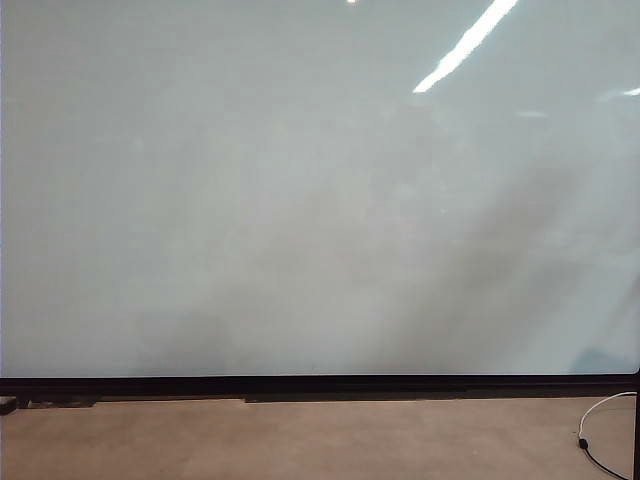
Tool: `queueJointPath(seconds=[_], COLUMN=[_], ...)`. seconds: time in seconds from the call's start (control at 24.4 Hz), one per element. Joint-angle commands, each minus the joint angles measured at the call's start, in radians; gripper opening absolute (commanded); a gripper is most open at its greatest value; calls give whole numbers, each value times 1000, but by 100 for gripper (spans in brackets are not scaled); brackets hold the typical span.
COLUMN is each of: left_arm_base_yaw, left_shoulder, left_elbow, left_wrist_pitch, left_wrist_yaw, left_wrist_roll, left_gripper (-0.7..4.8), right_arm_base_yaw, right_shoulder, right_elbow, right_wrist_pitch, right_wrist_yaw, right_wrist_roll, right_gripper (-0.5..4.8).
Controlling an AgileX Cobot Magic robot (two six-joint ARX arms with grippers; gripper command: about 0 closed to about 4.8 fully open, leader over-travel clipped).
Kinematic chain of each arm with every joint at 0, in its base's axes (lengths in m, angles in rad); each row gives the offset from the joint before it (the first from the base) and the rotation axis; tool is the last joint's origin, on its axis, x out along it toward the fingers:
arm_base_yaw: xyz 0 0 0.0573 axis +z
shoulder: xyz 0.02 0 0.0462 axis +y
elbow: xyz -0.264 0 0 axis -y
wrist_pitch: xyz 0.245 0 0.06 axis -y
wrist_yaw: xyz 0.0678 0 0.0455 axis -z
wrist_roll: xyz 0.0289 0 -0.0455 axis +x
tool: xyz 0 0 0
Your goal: Pick up the pen on the shelf to the right of the whiteboard and draw a check mark.
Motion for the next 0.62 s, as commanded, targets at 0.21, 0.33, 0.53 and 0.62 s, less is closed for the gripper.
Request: queueJointPath(seconds=[0.21,0.33,0.53,0.62], left_arm_base_yaw=[0,0,0,0], left_shoulder=[0,0,0,0], left_elbow=[3,3,3,3], left_wrist_pitch=[13,13,13,13], left_wrist_yaw=[0,0,0,0], left_wrist_roll=[4,4,4,4], left_gripper=[-4,-4,-4,-5], right_arm_base_yaw=[-40,-45,-82,-105], right_shoulder=[176,243,315,349], right_elbow=[5,5,12,18], right_wrist_pitch=[246,325,357,385], right_wrist_yaw=[-64,-86,-138,-178], right_wrist_roll=[4,-21,-35,-35], right_gripper=[204,204,204,204])
